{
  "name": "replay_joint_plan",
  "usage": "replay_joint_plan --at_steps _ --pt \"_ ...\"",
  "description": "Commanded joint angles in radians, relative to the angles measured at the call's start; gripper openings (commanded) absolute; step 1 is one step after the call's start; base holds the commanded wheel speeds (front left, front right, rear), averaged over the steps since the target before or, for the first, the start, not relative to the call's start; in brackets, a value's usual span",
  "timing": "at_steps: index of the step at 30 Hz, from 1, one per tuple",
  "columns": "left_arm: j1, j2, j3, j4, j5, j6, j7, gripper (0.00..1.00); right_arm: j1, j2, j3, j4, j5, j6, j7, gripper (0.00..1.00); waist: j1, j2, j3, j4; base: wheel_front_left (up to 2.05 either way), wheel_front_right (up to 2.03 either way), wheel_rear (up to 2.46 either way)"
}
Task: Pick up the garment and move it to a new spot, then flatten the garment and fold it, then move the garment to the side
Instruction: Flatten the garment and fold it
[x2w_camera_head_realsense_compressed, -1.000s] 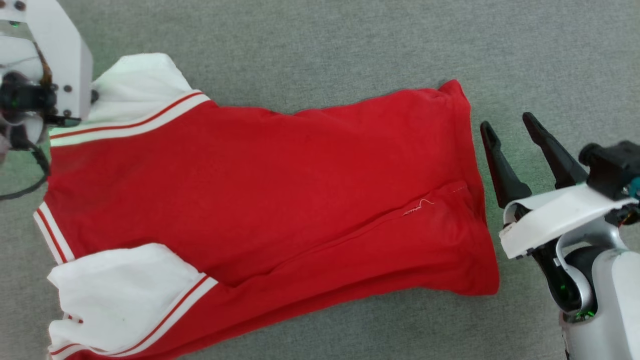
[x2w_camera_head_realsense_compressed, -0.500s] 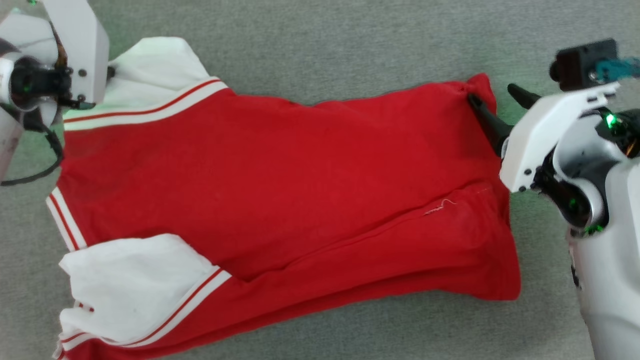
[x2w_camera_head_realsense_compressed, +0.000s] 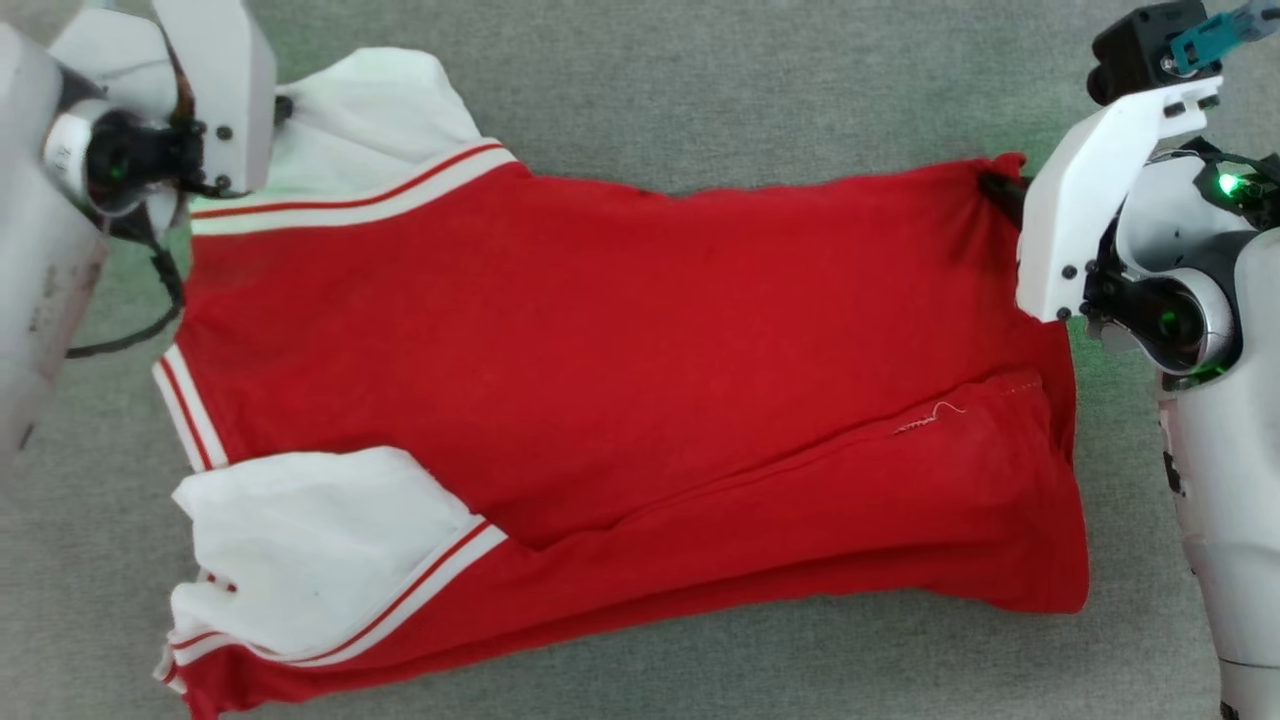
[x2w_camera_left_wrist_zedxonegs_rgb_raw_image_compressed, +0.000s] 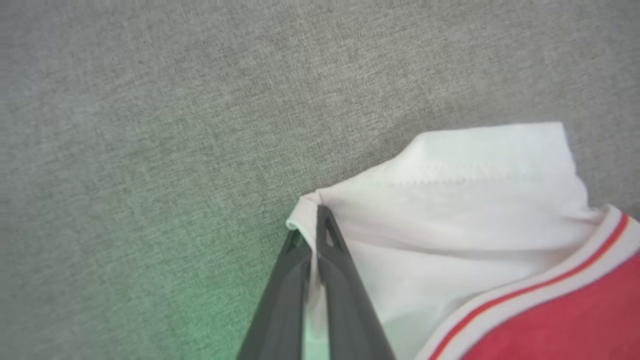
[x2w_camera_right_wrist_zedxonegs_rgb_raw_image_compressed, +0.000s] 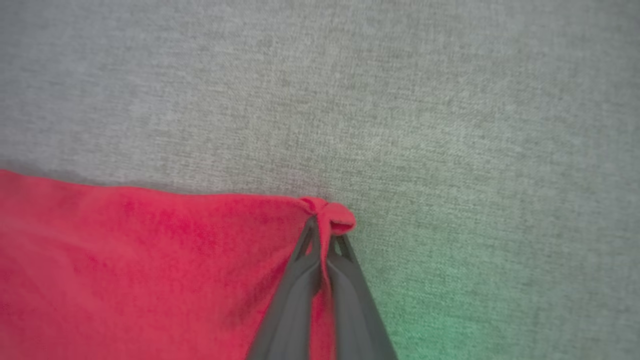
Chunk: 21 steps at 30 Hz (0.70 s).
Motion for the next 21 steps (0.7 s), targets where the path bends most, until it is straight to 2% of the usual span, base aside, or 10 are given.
replay_joint_plan --at_steps 1,7,12,21 --pt "0.023 -0.001 -0.005 0.013 0.001 -0.003 -0.007 0.00 0.034 -0.004 0.002 0.005 -0.006 -0.002 -0.010 0.00 0.0000 -0.0001 -0.019 0.018 0.00 0.00 0.00" --pt "-0.001 0.004 0.027 -0.023 -0.024 -0.025 -0.053 0.00 0.075 -0.056 -0.006 -0.068 0.004 -0.002 -0.080 0.00 0.0000 -0.0001 -0.068 0.056 0.00 0.00 0.00" --pt "0.020 0.032 0.040 -0.093 -0.041 -0.025 -0.061 0.00 0.137 -0.108 0.000 -0.136 0.026 -0.002 -0.121 0.00 0.0000 -0.0001 -0.114 0.087 0.00 0.00 0.00" --pt "0.141 0.128 0.047 -0.346 -0.071 0.065 -0.038 0.00 0.279 -0.201 0.031 -0.278 0.074 -0.002 -0.109 0.00 0.0000 -0.0001 -0.180 0.128 0.00 0.00 0.00"
